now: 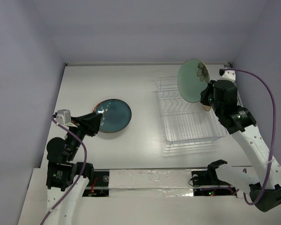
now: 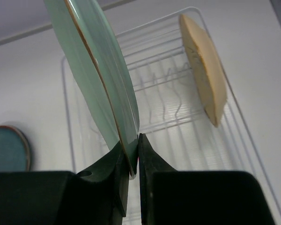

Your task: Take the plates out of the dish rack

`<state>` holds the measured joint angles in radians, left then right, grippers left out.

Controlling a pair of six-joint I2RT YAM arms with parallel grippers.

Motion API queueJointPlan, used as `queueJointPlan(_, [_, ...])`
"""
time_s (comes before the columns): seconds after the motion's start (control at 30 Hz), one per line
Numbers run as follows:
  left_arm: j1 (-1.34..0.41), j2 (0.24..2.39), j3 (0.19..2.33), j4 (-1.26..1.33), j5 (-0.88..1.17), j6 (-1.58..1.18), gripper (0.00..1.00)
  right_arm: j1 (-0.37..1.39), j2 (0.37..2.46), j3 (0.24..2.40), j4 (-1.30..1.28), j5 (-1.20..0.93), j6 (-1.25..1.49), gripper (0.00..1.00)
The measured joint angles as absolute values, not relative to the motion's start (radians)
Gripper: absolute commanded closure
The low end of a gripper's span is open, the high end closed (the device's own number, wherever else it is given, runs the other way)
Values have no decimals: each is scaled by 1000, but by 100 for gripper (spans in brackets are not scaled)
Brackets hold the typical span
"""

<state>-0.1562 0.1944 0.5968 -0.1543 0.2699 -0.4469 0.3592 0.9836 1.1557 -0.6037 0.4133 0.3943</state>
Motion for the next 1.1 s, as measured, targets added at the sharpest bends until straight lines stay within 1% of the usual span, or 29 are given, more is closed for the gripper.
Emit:
queueJointPlan(0.2, [-156, 203, 597, -154, 273, -447, 64, 390, 979, 1160, -593, 296, 448, 100])
queueJointPlan(0.37, [-156, 207, 597, -154, 273, -447, 64, 506, 1019, 1126, -492, 215, 534, 100])
queueJointPlan(0.47, [-156, 210, 597, -154, 273, -447, 64, 615, 1124, 1112, -382, 154, 600, 100])
queueJointPlan(0.6, [-156, 215, 597, -154, 272, -447, 64, 736, 1340, 1113, -219, 68, 693, 100])
queueJointPlan(0.7, [-156, 215, 597, -154, 271, -447, 64, 782, 1481, 1114, -117, -12, 759, 100])
queueJointPlan(0.83, [-156, 215, 597, -154, 271, -447, 64, 823, 1628, 1139, -57, -51, 836, 100])
queueJointPlan(1.03, [-156, 215, 597, -155, 269, -447, 64, 851, 1745, 1160, 48, -71, 936, 100])
queueJointPlan(1.1, [-156, 215, 597, -154, 269, -447, 64, 852, 1780, 1171, 80, -78, 963, 98])
